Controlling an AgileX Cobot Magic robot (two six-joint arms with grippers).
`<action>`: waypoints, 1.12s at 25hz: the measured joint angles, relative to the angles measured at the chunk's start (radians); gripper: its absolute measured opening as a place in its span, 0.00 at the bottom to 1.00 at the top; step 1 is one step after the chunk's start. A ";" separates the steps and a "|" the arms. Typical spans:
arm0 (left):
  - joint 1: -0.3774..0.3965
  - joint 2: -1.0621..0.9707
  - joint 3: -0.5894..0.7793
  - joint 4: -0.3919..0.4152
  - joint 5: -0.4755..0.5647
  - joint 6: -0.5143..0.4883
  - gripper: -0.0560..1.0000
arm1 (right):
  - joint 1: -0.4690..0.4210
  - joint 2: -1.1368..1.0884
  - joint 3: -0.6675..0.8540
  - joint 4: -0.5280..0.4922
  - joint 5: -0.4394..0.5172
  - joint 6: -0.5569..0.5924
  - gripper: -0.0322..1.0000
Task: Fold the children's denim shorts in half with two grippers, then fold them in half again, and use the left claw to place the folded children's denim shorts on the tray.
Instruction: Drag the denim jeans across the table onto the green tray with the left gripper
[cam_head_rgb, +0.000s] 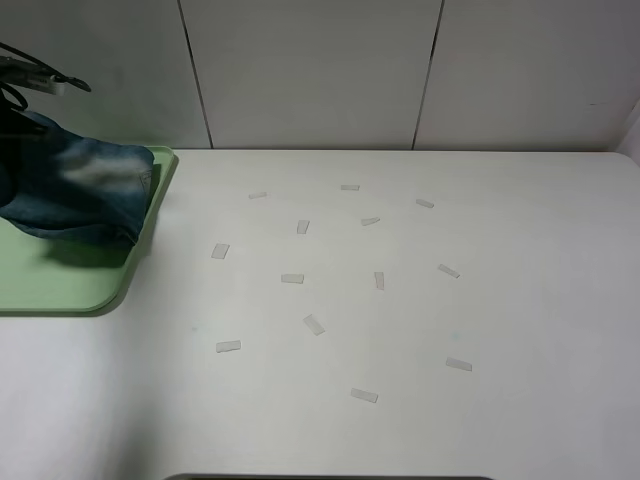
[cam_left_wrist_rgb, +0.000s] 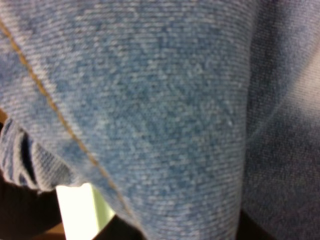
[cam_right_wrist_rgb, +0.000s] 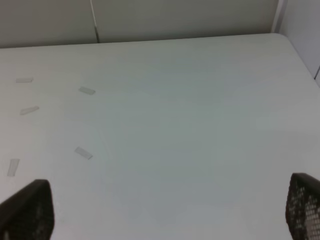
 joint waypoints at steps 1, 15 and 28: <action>0.000 0.000 0.000 0.000 -0.014 0.000 0.22 | 0.000 0.000 0.000 0.000 0.000 0.000 0.71; 0.000 0.000 0.000 0.004 -0.049 -0.013 0.79 | 0.000 0.000 0.000 0.000 0.000 0.000 0.71; 0.000 -0.034 0.000 0.019 -0.008 -0.024 0.99 | 0.000 0.000 0.000 0.000 0.000 0.000 0.71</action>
